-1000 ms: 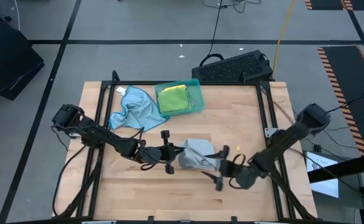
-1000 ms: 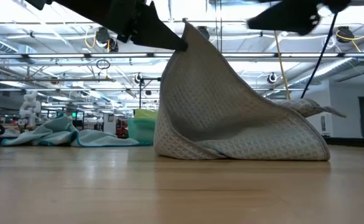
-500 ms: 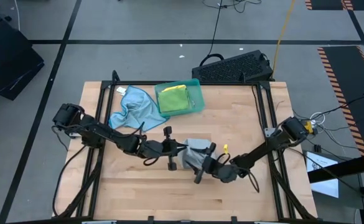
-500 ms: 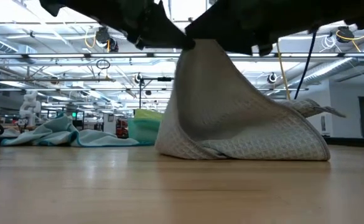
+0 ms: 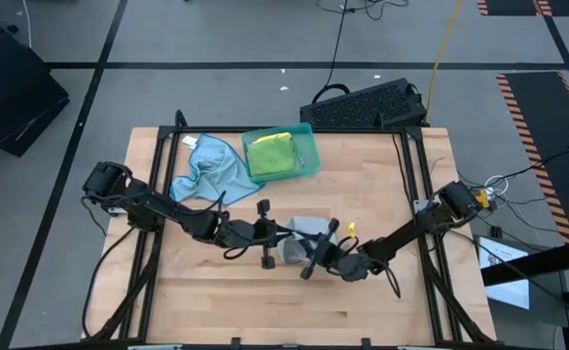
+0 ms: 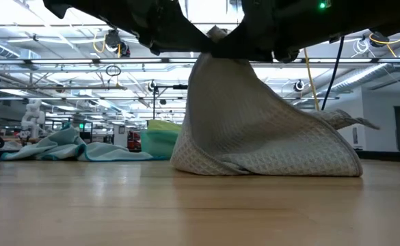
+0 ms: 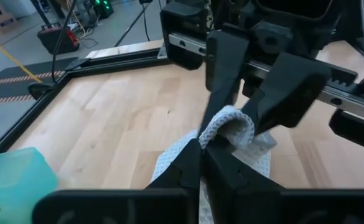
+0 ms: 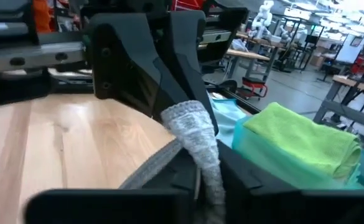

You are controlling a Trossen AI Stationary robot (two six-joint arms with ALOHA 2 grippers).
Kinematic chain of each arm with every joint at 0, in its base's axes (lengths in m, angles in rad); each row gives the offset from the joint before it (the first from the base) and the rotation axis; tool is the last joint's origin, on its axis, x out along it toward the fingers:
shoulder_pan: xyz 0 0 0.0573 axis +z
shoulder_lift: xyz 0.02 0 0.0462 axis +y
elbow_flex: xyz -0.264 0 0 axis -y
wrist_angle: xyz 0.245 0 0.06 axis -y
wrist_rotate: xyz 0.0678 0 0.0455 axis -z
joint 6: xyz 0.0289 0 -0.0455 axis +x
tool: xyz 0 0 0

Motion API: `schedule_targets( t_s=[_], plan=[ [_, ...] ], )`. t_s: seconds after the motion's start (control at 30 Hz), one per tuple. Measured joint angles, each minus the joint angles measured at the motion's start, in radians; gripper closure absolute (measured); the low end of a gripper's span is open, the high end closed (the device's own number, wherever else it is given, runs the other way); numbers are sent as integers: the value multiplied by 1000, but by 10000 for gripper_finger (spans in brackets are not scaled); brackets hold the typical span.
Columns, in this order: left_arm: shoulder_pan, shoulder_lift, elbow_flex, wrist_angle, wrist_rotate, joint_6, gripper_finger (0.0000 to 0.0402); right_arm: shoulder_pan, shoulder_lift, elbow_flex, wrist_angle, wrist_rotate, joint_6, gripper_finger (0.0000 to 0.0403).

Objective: Fold microfiber towels
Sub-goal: Fold the gray microfiber cloth

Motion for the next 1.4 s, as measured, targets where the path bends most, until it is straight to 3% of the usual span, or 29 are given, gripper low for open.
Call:
schedule_targets(
  t_s=[0.07, 0.23, 0.57, 0.73, 1.03, 1.2, 1.3, 1.4],
  plan=[
    [-1, 0, 0, 3, 3, -1, 380, 9, -14, 0, -20, -1, -23, 396],
    [-5, 0, 0, -4, 23, 3, 364, 24, -90, 0, -120, 17, 5, 387],
    [-21, 71, 0, 11, 51, -92, 213, 42, -313, 0, -403, 19, 27, 396],
    [-27, 170, -1, 114, 52, -94, 167, 42, -442, 0, -528, 20, 23, 399],
    [-35, 224, -1, 398, 49, -136, 158, 40, -594, 0, -684, 22, 12, 398],
    [-24, 224, 1, 490, -2, -37, 158, 27, -622, 0, -697, 22, -19, 397],
    [12, 188, 0, 370, -137, 88, 158, 26, -621, 0, -698, 22, -19, 397],
    [32, 50, 4, 249, -253, 154, 160, 43, -622, 0, -713, 19, 45, 397]
  ],
)
